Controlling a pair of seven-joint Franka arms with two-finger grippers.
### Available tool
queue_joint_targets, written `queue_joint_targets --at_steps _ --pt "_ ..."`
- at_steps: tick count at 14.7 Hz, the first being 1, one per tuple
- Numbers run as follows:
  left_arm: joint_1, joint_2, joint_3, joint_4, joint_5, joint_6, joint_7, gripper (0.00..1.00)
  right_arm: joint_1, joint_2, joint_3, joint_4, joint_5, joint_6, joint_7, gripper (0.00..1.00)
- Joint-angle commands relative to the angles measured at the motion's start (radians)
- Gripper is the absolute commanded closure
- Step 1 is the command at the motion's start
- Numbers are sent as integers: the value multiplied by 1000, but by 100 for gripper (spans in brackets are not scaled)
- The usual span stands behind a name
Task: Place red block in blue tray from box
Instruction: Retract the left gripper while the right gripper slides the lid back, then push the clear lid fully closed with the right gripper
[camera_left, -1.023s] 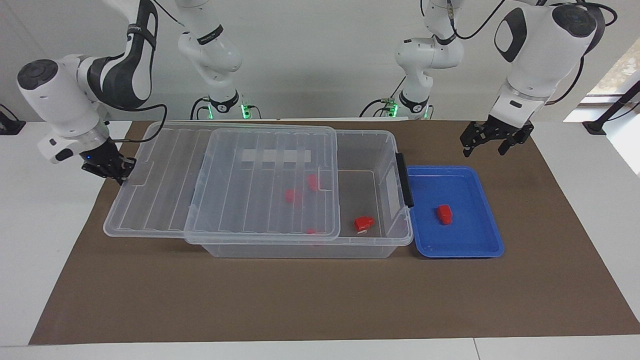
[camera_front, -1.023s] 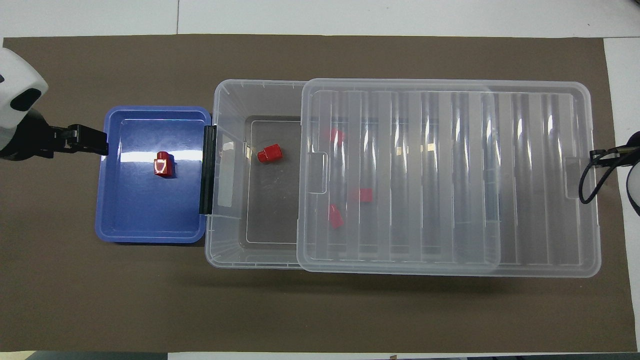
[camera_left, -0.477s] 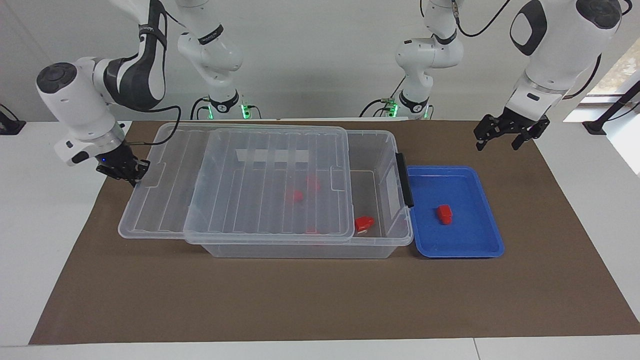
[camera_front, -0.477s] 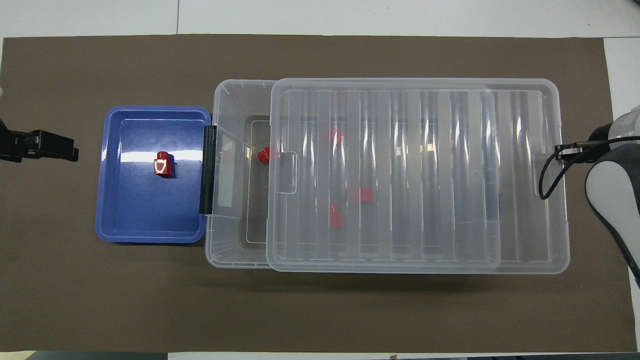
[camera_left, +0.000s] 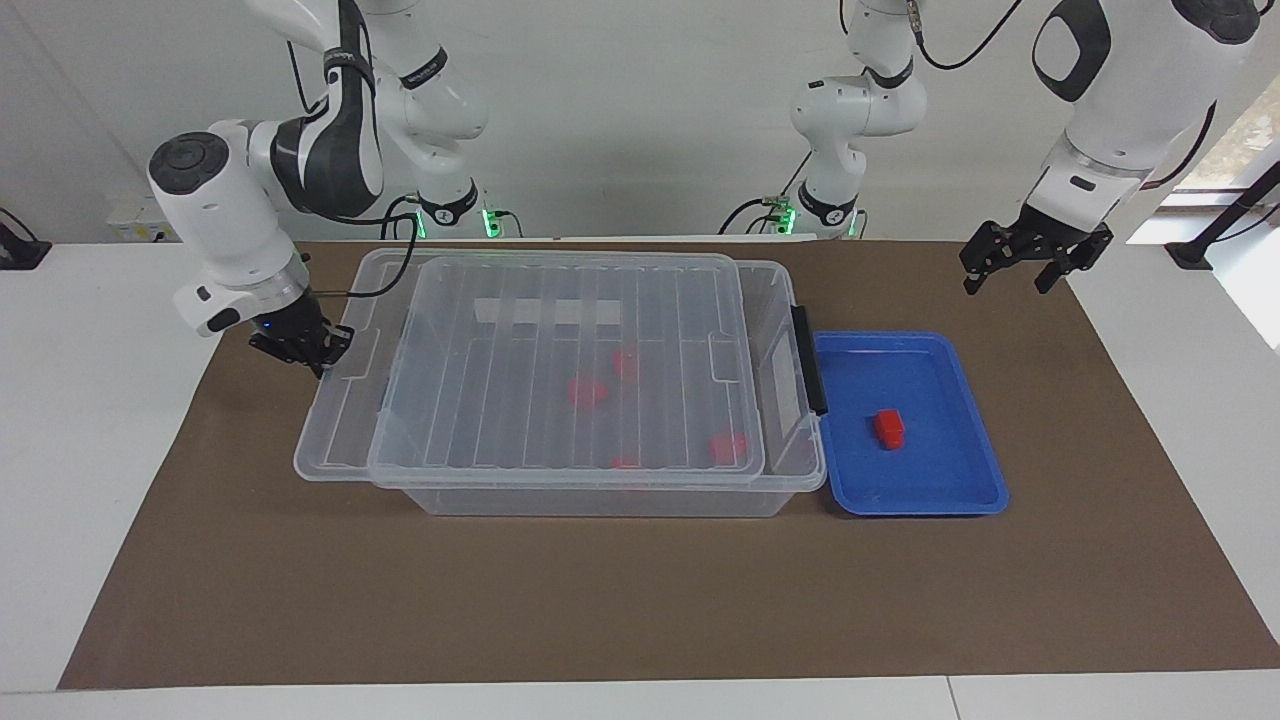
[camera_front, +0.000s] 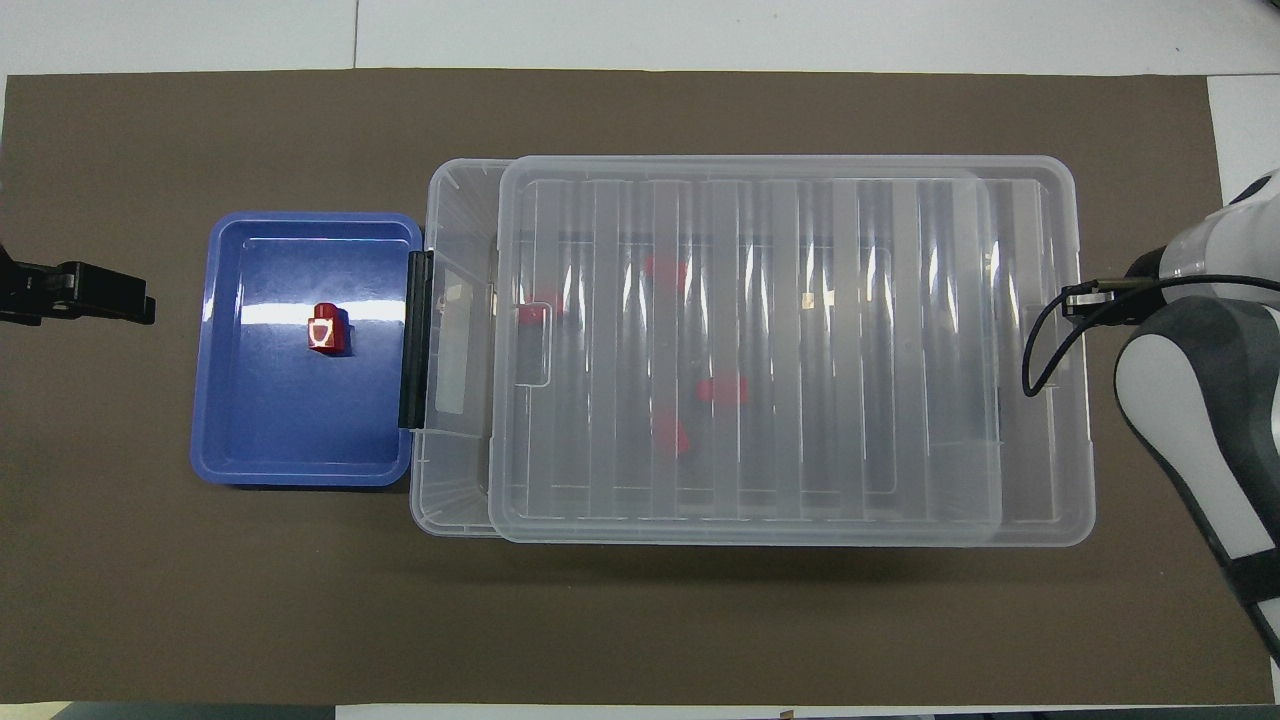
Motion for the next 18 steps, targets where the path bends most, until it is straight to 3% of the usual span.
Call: queue_joint_targets --at_steps 1,18 --pt "5 -17 -4 -5 -17 -20 8 0 28 -26 3 -27 6 1 58 100" --pt "15 -17 -4 -5 -15 -14 11 0 100 -30 6 -37 9 2 199 100"
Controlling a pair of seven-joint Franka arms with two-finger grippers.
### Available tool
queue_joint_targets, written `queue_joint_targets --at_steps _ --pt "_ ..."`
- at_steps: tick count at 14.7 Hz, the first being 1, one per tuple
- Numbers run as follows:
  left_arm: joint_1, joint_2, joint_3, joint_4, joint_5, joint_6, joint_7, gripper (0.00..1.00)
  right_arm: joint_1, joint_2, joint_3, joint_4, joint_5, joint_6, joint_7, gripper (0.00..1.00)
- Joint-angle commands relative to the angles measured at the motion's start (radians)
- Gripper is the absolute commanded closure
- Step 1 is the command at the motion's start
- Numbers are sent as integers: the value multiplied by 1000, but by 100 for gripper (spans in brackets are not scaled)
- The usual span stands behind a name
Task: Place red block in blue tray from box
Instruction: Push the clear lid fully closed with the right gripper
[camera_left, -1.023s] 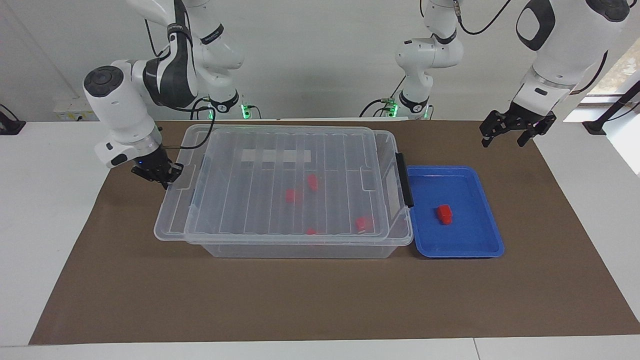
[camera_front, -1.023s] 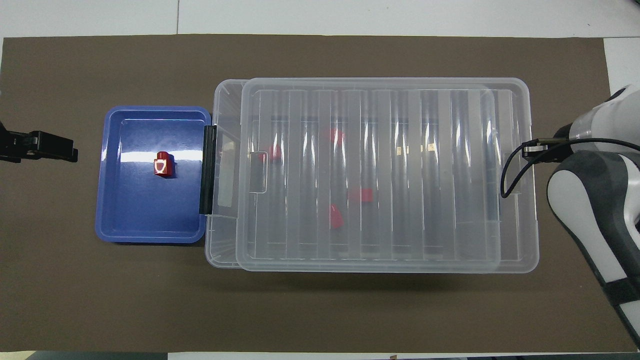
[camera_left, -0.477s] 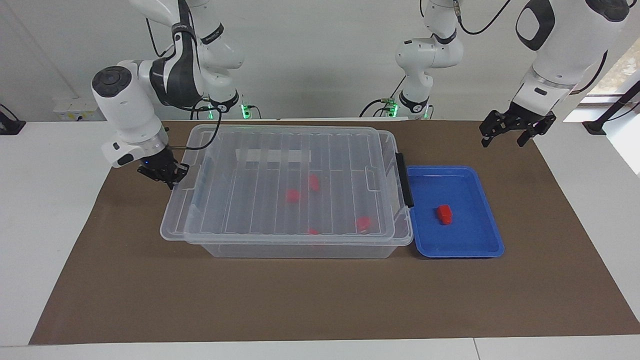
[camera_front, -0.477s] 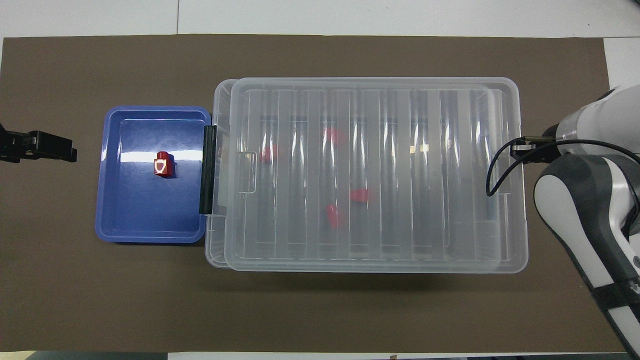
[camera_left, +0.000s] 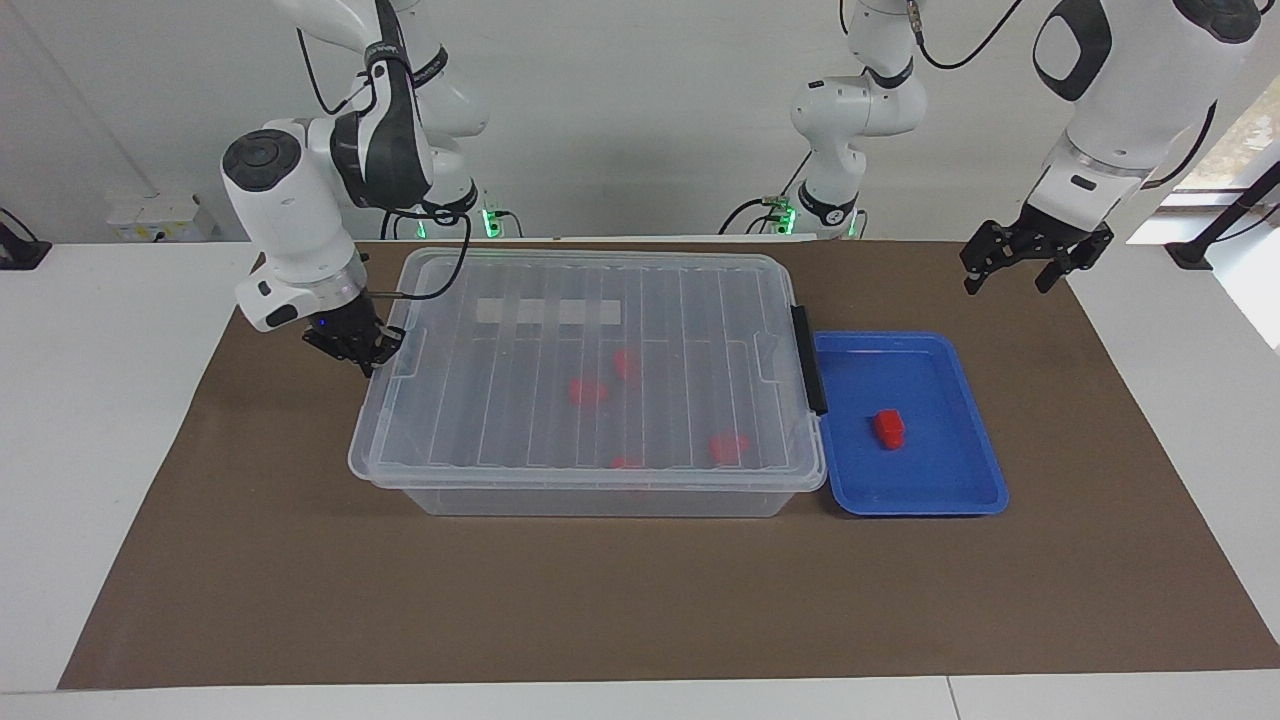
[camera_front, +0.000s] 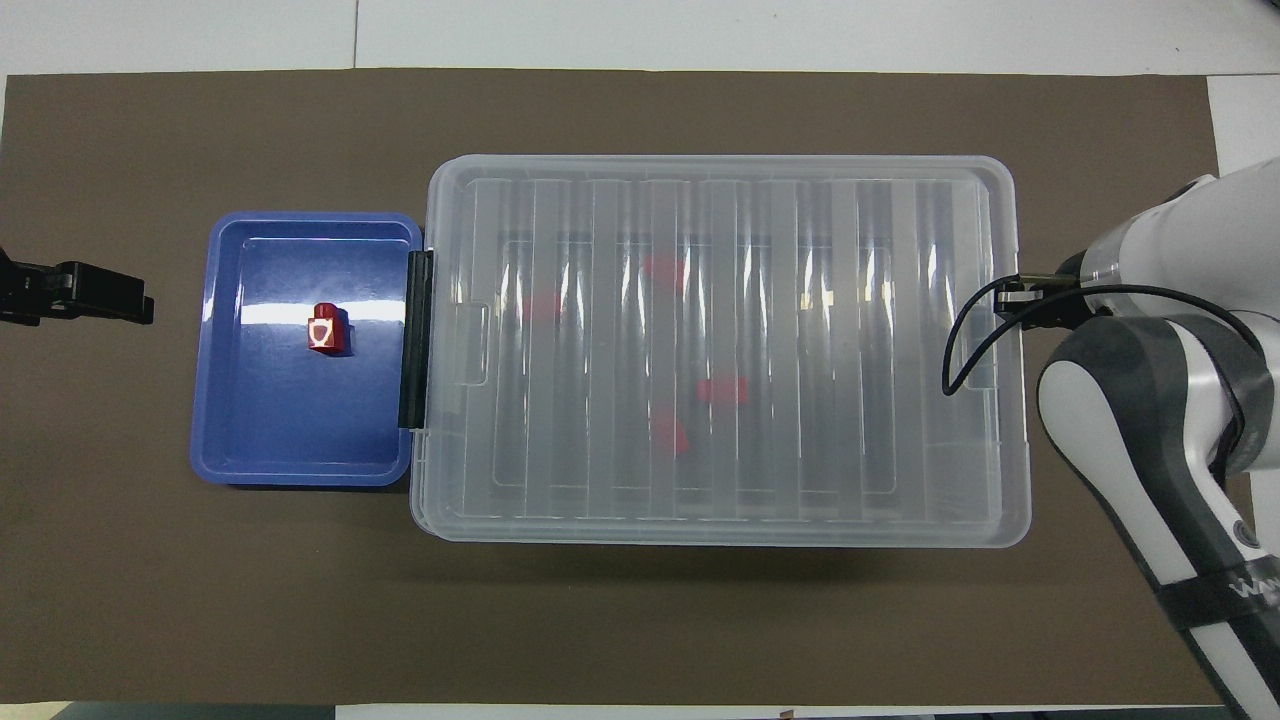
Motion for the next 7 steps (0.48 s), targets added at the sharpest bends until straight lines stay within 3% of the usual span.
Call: queue_joint_targets --at_steps 1,5,7 --pt "14 -16 -5 -5 -15 -13 11 0 2 -25 5 -33 9 2 25 100" --pt "14 -16 -5 -5 -15 -13 11 0 10 -25 5 -30 8 -2 28 100" --pt "14 -16 -5 -5 -15 -13 11 0 11 -11 5 41 6 -86 17 100"
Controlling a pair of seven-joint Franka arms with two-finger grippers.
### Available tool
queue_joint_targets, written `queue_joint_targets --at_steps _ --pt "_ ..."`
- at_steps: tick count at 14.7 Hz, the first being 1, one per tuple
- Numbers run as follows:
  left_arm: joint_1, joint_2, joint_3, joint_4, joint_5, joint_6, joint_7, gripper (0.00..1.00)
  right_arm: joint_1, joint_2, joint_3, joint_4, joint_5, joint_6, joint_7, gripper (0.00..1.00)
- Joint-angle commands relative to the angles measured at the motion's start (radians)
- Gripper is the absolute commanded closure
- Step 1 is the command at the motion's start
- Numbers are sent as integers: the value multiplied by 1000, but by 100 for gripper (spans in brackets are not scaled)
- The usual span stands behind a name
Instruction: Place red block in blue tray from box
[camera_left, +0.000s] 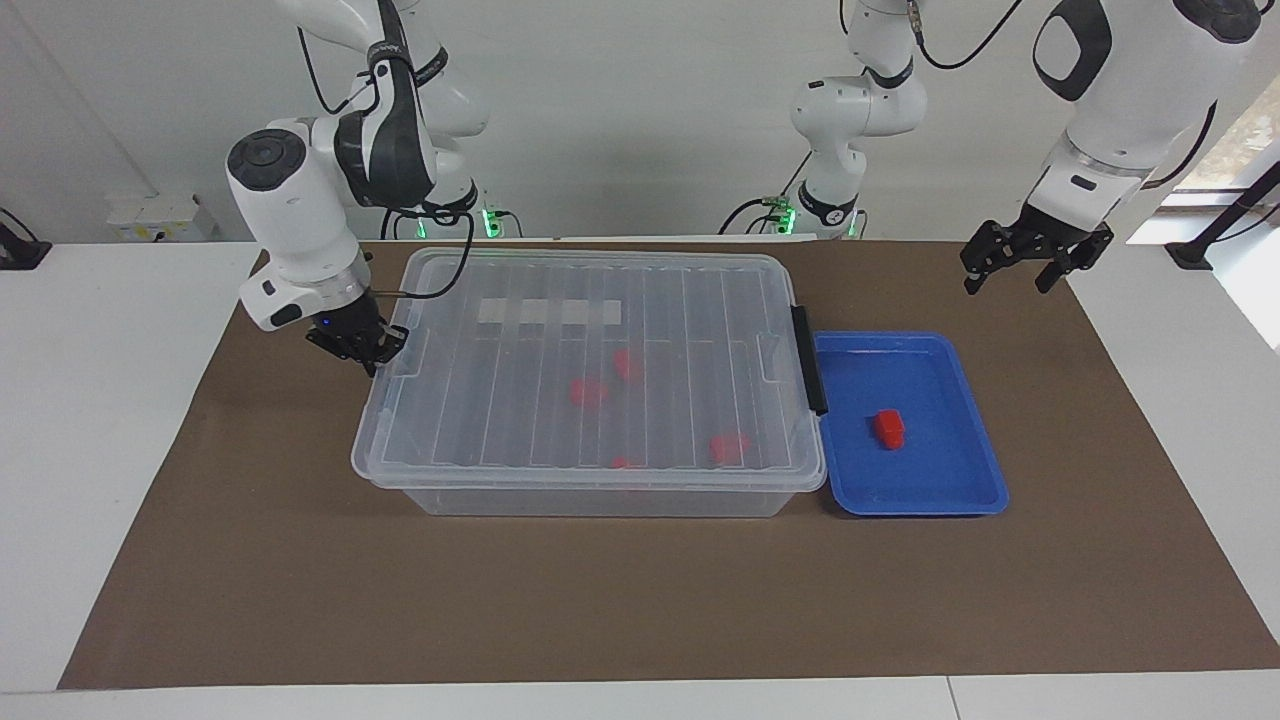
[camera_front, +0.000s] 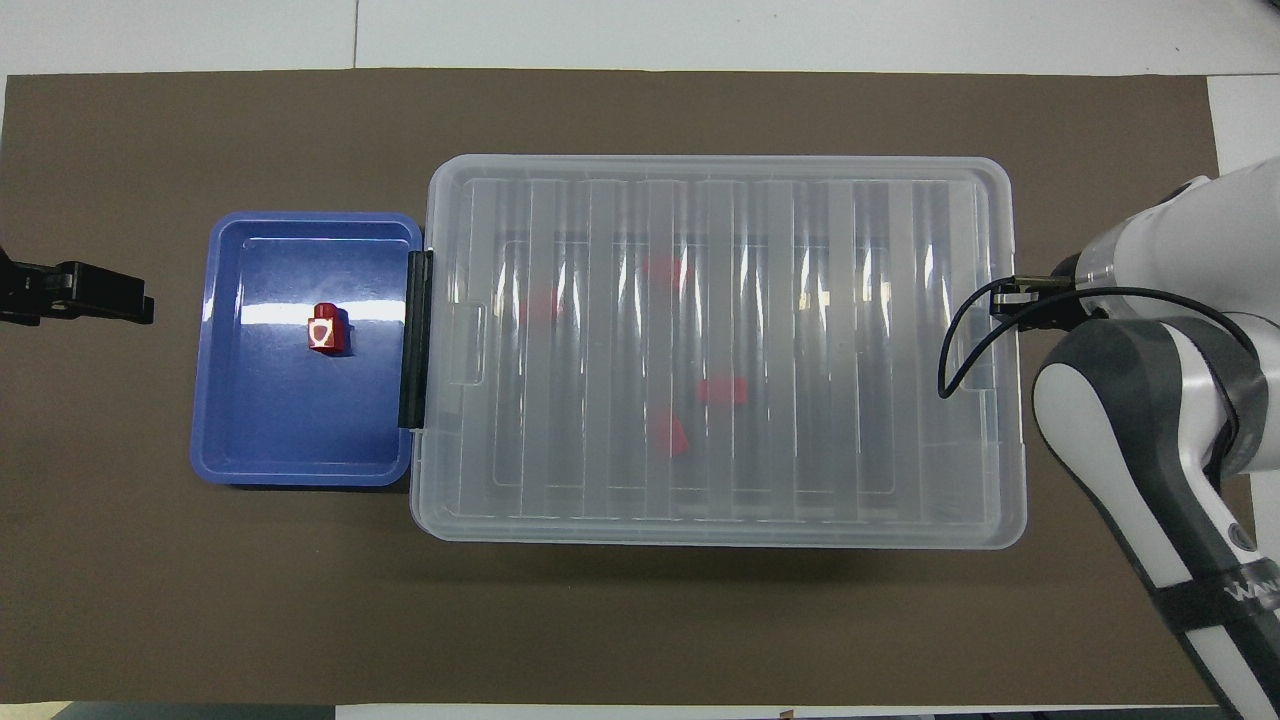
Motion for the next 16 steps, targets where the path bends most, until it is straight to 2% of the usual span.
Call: queue_joint_targets --at_steps 1,7,9,10,11,12,16 --pt "16 -16 -5 -5 -15 -13 11 0 -2 2 5 100 6 -141 14 100" --pt "14 -16 -5 -5 -15 -13 11 0 -34 -4 -4 400 6 -503 -87 100" --pt "14 -16 -5 -6 -15 -13 11 0 -37 -13 -4 432 6 -583 -88 100" --pt "14 -16 -5 -5 -15 -13 11 0 -51 -25 -4 421 7 -603 -90 93" --pt "14 -16 -5 -5 -15 -13 11 0 -70 -31 -4 407 7 -606 -99 55" --pt "14 -16 -5 -5 -15 -13 11 0 -81 -33 -4 410 7 -606 -119 1" --pt "14 -16 -5 -5 -15 -13 11 0 -77 -25 1 421 11 -576 -142 0"
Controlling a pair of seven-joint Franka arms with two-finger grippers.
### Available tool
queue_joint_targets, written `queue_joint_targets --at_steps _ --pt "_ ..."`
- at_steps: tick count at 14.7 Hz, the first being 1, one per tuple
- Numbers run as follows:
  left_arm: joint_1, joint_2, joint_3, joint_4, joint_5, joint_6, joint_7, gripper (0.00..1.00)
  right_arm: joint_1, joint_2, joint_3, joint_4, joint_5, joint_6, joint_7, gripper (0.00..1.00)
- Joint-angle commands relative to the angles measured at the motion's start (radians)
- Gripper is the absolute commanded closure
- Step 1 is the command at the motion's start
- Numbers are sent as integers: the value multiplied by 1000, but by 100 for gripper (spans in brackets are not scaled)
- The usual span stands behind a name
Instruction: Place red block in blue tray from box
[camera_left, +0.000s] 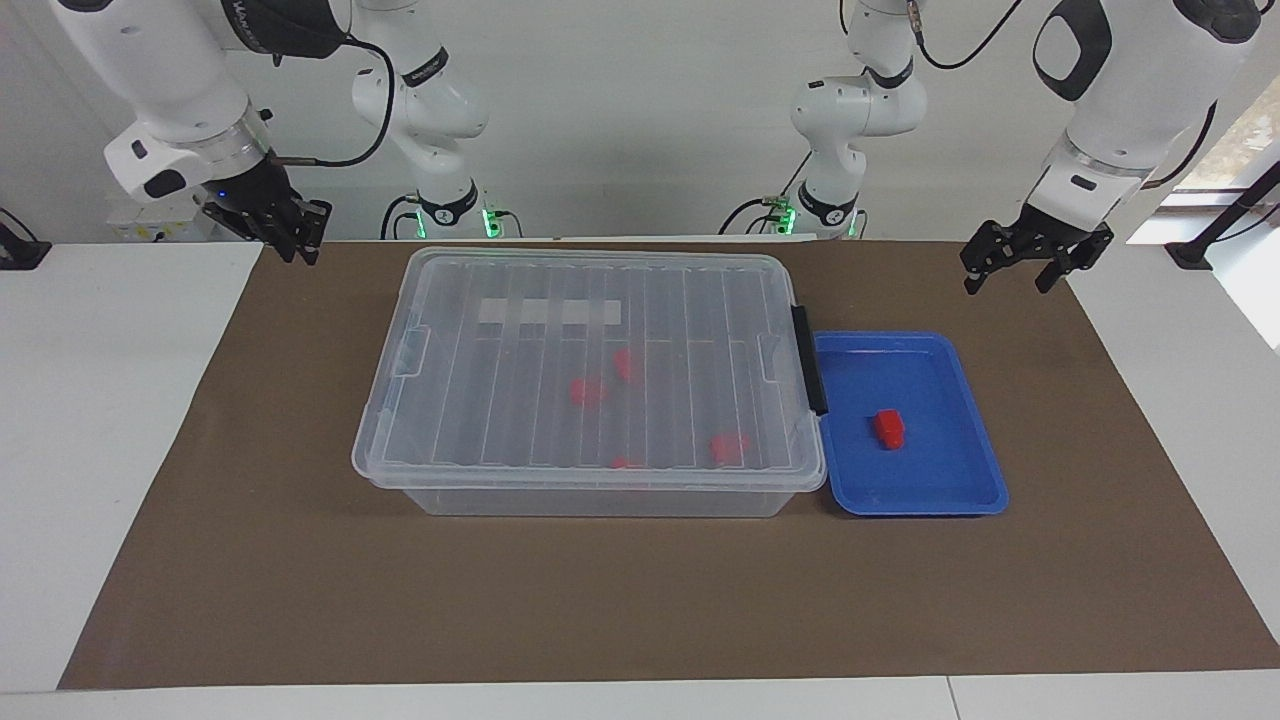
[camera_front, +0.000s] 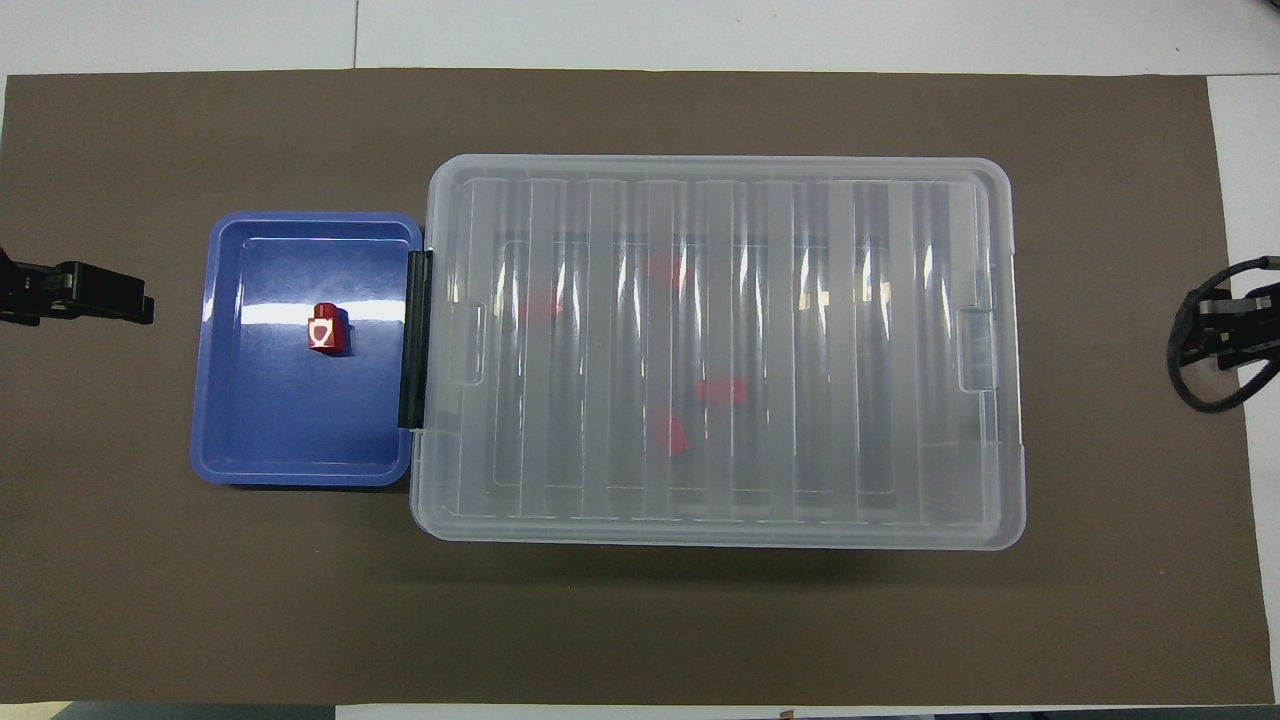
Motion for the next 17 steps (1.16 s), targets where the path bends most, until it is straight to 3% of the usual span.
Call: queue_joint_targets --at_steps 1,3,17 --pt "14 -16 -5 -5 -15 -13 11 0 -8 5 12 7 34 41 -14 0" --pt "16 -16 -5 -5 -15 -13 11 0 -18 7 8 5 85 67 -11 0" --pt "14 -16 -5 -5 -15 -13 11 0 -14 2 8 -4 81 80 -20 0"
